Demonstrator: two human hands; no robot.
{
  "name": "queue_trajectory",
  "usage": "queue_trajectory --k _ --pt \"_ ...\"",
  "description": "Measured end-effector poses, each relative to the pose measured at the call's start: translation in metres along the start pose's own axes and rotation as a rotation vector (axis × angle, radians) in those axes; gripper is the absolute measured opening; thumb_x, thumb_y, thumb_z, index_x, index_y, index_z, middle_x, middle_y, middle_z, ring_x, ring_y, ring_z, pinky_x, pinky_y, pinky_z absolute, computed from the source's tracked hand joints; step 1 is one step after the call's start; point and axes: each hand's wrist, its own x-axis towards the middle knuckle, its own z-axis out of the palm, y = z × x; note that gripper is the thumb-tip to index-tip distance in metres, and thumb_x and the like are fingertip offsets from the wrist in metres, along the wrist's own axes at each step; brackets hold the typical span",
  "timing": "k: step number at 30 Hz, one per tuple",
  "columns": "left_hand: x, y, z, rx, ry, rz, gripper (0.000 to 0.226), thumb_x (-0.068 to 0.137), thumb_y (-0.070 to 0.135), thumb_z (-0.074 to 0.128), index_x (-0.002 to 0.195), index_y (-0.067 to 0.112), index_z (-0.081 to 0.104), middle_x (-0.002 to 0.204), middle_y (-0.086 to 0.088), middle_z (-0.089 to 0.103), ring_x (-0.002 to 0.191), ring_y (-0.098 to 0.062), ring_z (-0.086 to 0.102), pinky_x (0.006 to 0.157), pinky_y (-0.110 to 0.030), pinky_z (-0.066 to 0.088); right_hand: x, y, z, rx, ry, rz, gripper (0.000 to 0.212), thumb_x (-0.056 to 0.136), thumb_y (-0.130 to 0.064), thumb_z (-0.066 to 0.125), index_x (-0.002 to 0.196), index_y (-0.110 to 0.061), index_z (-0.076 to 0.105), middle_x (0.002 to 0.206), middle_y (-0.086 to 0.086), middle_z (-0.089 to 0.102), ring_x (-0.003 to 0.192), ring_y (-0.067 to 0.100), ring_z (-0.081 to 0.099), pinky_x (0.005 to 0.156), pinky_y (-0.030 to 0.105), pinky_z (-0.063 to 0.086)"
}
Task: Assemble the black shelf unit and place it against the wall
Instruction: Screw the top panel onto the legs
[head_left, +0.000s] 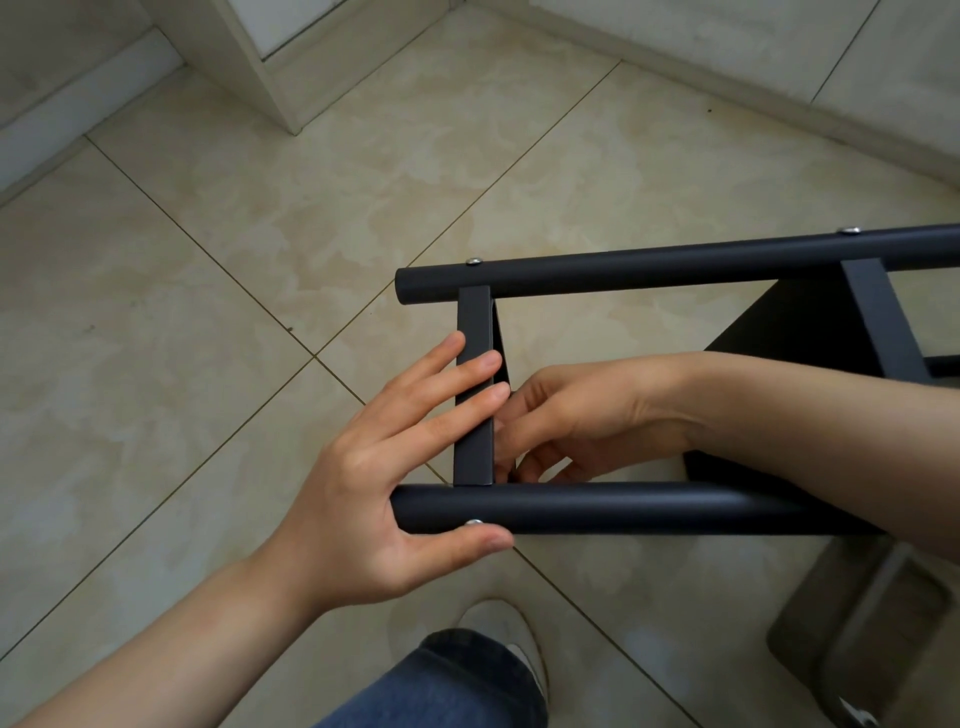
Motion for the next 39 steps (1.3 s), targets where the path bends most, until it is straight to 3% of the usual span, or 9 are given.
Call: queue_trajectory --k 6,11,14,20,26,34,39 --pt "0.0002 0.0004 -0.0003 -0.003 0.006 0.001 0.073 0.084 0.049 0.072 0.139 0.005 0.051 0.153 -0.011 0.045 0.151 -0.029 0.029 0.120 -0.042 0.031 -0.0026 -0.0010 -0.0018 -0.051 0.010 0.017 0.016 0.094 -0.022 0.063 0.087 -0.014 0.074 0.084 0.003 0.069 0.080 0.016 0.057 0.083 0.034 0.047" --pt "0.0006 0.0006 -0.0001 0.000 0.005 0.000 0.074 0.083 0.048 0.072 0.139 0.003 0.051 0.153 -0.012 0.045 0.151 -0.029 0.030 0.121 -0.042 0.030 0.0027 0.0011 0.0039 -0.046 0.026 -0.003 0.016 0.096 -0.022 0.061 0.088 -0.015 0.074 0.095 0.008 0.070 0.088 0.021 0.060 0.090 0.039 0.050" --pt "0.0005 0.0007 0.0000 -0.004 0.005 0.001 0.073 0.085 0.049 0.071 0.139 0.005 0.051 0.153 -0.011 0.045 0.151 -0.030 0.030 0.120 -0.043 0.030 -0.0009 -0.0013 0.0016 -0.027 0.004 -0.011 0.019 0.095 -0.019 0.060 0.082 -0.016 0.074 0.090 0.007 0.069 0.082 0.018 0.058 0.084 0.036 0.048" --pt "0.0000 0.0004 0.0001 -0.001 0.003 -0.001 0.074 0.085 0.049 0.071 0.140 0.004 0.051 0.154 -0.012 0.045 0.151 -0.030 0.030 0.121 -0.043 0.030 -0.0027 -0.0009 -0.0004 -0.082 0.034 0.028 0.018 0.095 -0.024 0.062 0.090 -0.011 0.073 0.082 0.003 0.067 0.077 0.016 0.054 0.081 0.034 0.044" --pt "0.0004 0.0004 0.0005 -0.004 0.000 -0.005 0.073 0.086 0.050 0.070 0.139 0.004 0.051 0.153 -0.012 0.045 0.151 -0.030 0.029 0.121 -0.042 0.030 0.0013 0.0002 0.0026 -0.052 0.030 0.025 0.016 0.094 -0.024 0.062 0.094 -0.012 0.073 0.093 0.008 0.068 0.086 0.022 0.056 0.086 0.038 0.046" --pt "0.0010 0.0005 0.0005 -0.003 0.007 -0.001 0.073 0.085 0.049 0.071 0.139 0.005 0.051 0.153 -0.011 0.045 0.151 -0.030 0.030 0.121 -0.042 0.030 -0.0027 -0.0015 -0.0014 -0.095 0.024 0.004 0.016 0.095 -0.021 0.062 0.092 -0.009 0.073 0.082 0.005 0.066 0.074 0.017 0.055 0.080 0.035 0.044" --pt "0.0009 0.0007 0.0004 -0.004 0.008 0.000 0.073 0.084 0.047 0.072 0.139 0.005 0.051 0.153 -0.011 0.045 0.151 -0.030 0.030 0.120 -0.042 0.030 -0.0009 -0.0008 0.0000 -0.082 0.020 -0.011 0.020 0.095 -0.025 0.062 0.099 -0.009 0.073 0.091 0.006 0.068 0.077 0.017 0.054 0.082 0.036 0.045"
